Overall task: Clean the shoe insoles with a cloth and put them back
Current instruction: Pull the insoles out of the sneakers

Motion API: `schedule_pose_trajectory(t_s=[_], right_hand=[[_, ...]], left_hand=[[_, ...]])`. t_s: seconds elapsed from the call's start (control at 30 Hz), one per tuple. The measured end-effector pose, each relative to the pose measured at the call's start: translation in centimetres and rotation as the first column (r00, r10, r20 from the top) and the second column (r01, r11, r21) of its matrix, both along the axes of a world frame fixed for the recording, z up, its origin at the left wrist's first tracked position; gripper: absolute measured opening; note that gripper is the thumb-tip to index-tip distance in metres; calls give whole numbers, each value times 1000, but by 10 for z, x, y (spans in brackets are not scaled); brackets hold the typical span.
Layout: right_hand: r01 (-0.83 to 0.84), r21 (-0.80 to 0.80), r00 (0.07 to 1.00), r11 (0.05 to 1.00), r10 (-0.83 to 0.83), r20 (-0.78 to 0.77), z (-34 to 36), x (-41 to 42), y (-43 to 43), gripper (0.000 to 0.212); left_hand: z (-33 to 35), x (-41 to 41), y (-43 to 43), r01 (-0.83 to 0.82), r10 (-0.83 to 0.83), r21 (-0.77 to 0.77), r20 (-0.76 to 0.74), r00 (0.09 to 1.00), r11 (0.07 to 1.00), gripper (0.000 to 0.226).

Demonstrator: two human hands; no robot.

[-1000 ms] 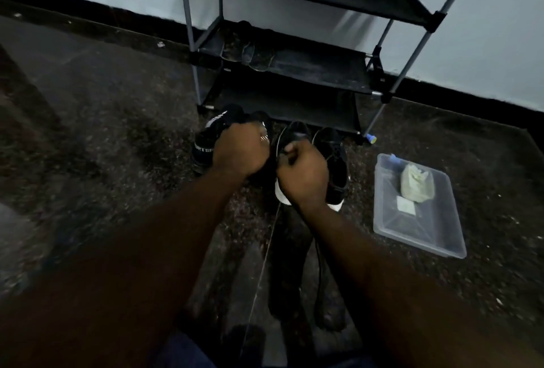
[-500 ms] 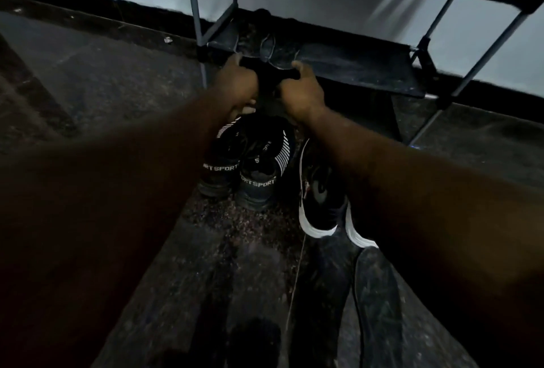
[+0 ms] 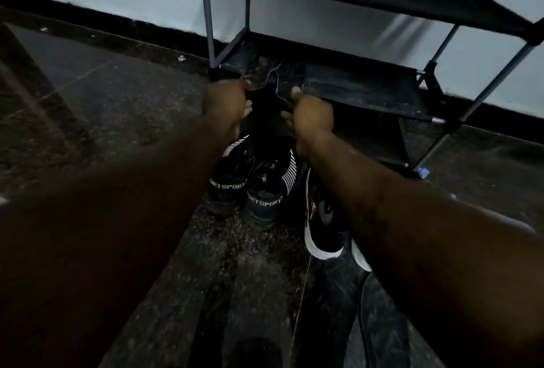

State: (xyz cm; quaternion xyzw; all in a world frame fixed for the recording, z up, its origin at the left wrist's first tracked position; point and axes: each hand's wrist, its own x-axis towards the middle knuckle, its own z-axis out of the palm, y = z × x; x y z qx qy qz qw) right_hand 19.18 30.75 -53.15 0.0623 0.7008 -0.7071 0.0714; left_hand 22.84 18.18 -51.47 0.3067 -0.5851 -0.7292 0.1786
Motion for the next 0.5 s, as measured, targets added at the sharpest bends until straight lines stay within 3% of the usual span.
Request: schedule_pose_trajectory(t_s=[0.07,0.13,0.27,0.3,0.37,0.43,0.5], right_hand=[[71,-66,997,995,-71,12,-5,26,4,21],[94,-96,995,991,-90,40,-8,61,10,18],[115,-188,975,975,-75,211,-6,140,29,10],[90,-192,963,977,-36,267,-2,160,39,6],[-33,-164,939,986,87,333,-3,195,61,16],[-177,-153,916,972,220,336,-11,232,83,24],[-222,-122,906,967,251,340,-23,266,99,27]], left_hand=[[-3,24,9,-112,111,-30,-32,993,993,9],[-4,55,24,-139,139,-9,-34,990,990,23],[0,123,52,-137,137,163,10,990,977,26],[1,141,58,-136,129,208,49,991,969,22],[-1,174,68,-120,88,234,143,986,965,18],[-1,215,84,-94,54,215,187,981,972,23],[-6,251,101,-69,31,174,210,977,982,27]])
